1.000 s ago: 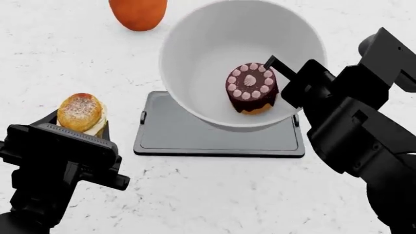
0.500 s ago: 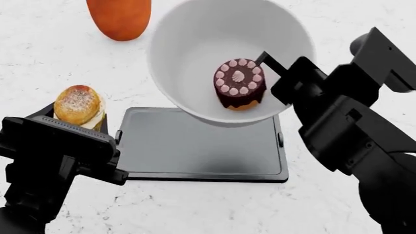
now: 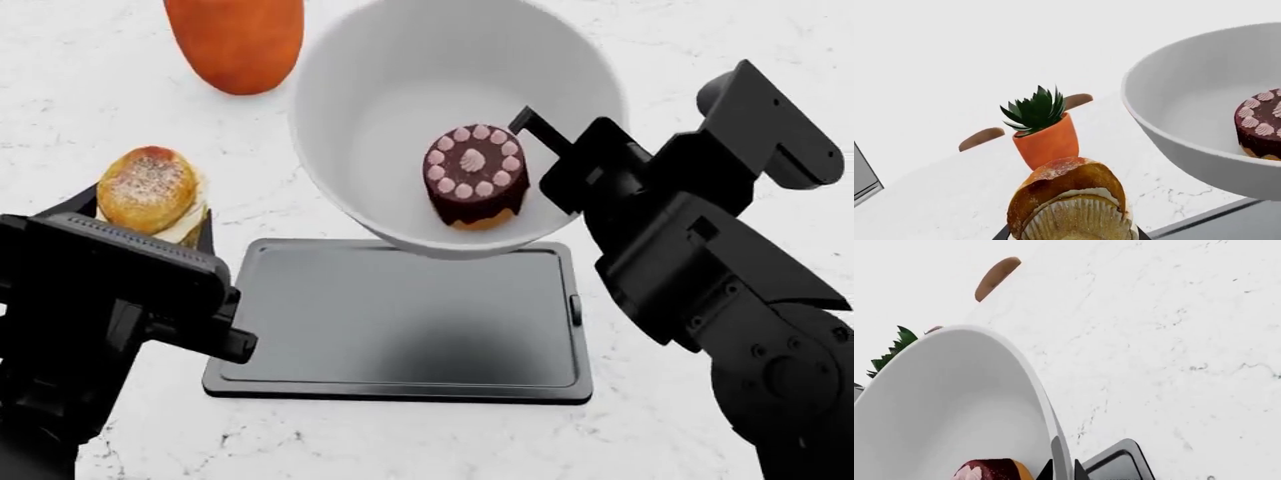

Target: Pick up the bowl with cake and place it on the tray. Pick up the cupcake and place it on the tray.

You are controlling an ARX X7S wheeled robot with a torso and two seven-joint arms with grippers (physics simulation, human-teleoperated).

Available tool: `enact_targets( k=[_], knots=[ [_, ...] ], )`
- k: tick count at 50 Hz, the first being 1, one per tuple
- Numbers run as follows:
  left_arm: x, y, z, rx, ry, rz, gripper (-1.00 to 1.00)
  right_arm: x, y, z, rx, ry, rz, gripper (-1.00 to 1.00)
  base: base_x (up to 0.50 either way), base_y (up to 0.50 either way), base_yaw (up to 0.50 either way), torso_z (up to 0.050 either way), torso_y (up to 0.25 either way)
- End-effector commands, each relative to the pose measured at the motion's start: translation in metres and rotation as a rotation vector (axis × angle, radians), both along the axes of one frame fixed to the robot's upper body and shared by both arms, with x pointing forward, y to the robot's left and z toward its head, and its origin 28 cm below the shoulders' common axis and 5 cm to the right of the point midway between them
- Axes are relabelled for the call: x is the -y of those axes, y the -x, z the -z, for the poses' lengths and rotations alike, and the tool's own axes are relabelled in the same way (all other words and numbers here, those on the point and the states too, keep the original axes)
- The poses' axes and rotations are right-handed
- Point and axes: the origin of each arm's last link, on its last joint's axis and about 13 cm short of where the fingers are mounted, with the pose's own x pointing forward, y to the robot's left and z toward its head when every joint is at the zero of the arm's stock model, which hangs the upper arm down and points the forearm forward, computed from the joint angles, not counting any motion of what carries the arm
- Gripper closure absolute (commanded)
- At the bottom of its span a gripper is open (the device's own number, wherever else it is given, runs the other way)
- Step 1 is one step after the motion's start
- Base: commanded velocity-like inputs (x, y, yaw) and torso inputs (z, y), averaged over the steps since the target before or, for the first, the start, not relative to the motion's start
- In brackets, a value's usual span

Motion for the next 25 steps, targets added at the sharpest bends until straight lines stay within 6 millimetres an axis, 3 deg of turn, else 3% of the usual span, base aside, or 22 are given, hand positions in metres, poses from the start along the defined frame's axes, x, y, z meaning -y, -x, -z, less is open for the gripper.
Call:
enact_targets(
  k=[1, 25],
  knots=[
    [0.0031, 0.0032, -0.0048, 0.014, 0.004, 0.006, 1.0, 0.0009, -0.007, 0.0052, 0.001, -0.015, 0.014, 1.0, 0.0, 0.0, 0.0, 0.0, 0.0],
    [0.0031, 0.0038, -0.0039, 0.015, 0.004, 0.007, 1.0, 0.0013, -0.0081, 0.0067, -0.004, -0.015, 0.022, 1.0, 0.0, 0.0, 0.0, 0.0, 0.001]
  ],
)
